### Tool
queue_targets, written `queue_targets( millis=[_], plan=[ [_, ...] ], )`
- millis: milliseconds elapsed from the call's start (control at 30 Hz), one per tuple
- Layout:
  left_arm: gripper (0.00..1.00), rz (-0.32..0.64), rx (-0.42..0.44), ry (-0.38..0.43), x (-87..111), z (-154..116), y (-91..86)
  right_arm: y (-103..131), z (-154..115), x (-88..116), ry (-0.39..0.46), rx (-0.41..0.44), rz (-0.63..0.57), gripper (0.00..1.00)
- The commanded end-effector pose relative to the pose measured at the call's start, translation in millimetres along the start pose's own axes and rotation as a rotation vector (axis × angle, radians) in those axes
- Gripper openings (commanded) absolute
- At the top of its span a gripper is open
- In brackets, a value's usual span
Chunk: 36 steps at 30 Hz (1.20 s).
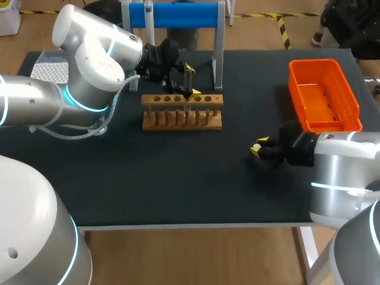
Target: Invert the test tube, pick up the pipette, mount the tip to pipette, aspirate from beaker and dispense into the tube, eject the tip, return the pipette, and cap with the stopper.
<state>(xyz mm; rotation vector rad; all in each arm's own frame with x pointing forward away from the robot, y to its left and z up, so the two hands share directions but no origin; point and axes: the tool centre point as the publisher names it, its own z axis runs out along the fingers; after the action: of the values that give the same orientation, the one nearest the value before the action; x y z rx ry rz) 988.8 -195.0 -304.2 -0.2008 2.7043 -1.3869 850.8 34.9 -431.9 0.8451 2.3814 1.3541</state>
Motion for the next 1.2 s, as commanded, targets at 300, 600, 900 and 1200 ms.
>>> queue_targets(
  millis=[300, 600, 900, 1200],
  plan=[
    [1.00, -0.001, -0.003, 0.002, -0.8, 0, -0.4, -1, 1, -1, -0.003, 0.003, 0.001, 0.26],
    [1.00, -0.001, -0.003, 0.002, -0.8, 0, -0.4, -1, 2, -1, -0.005, 0.004, 0.000, 0.00],
    [1.00, -0.001, -0.003, 0.002, -0.8, 0, -0.4, 1, 1, 0, -0.002, 0.004, -0.009, 0.00],
    [1.00, -0.001, -0.003, 0.002, -0.8, 0, -0.4, 21, -6, 3, 0.019, 0.000, -0.055, 0.00]
  ],
)
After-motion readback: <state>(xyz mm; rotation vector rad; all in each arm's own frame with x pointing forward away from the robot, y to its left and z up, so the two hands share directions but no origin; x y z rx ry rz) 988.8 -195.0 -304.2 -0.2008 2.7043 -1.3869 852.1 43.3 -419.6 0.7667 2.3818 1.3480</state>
